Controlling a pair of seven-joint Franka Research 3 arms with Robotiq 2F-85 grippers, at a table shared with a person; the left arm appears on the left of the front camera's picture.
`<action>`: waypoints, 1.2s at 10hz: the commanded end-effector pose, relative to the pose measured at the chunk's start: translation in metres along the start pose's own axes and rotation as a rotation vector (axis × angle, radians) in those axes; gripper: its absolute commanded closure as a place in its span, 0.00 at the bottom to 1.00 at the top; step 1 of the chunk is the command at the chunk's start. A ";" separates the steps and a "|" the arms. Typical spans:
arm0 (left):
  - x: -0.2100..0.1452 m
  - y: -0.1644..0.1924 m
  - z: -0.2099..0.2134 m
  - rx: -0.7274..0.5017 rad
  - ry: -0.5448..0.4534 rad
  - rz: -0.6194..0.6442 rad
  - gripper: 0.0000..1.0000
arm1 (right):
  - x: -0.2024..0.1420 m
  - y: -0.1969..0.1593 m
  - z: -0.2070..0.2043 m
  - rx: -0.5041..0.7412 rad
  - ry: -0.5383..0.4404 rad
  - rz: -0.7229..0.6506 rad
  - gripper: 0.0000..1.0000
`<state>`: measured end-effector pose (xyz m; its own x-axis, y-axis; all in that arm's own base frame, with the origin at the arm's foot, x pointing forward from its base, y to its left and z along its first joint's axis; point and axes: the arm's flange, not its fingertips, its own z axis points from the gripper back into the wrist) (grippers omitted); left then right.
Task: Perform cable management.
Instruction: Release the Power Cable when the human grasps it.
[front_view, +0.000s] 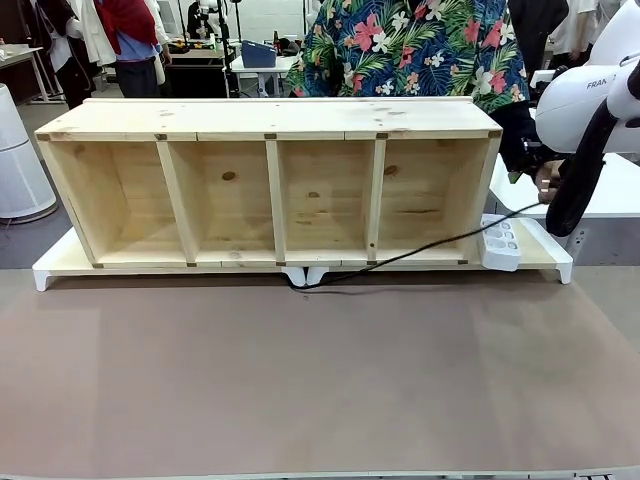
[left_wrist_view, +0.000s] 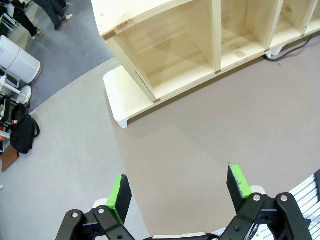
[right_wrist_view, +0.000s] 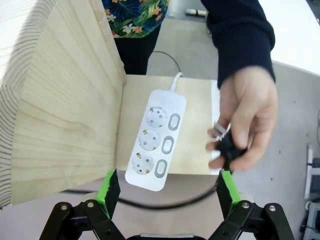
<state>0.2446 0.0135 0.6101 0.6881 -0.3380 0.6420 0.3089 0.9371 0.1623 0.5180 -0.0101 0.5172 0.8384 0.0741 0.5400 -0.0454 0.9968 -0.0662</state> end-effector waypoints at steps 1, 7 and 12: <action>0.000 0.000 0.000 0.000 0.003 0.001 0.00 | 0.000 0.000 -0.001 0.003 0.003 -0.004 0.00; 0.000 0.000 0.000 0.000 0.003 0.001 0.00 | 0.000 0.000 -0.001 0.003 0.003 -0.004 0.00; 0.000 0.000 0.000 0.000 0.003 0.001 0.00 | 0.000 0.000 -0.001 0.003 0.003 -0.004 0.00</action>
<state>0.2446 0.0135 0.6101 0.6881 -0.3380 0.6420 0.3089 0.9371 0.1623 0.5180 -0.0101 0.5172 0.8384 0.0741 0.5400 -0.0454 0.9968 -0.0662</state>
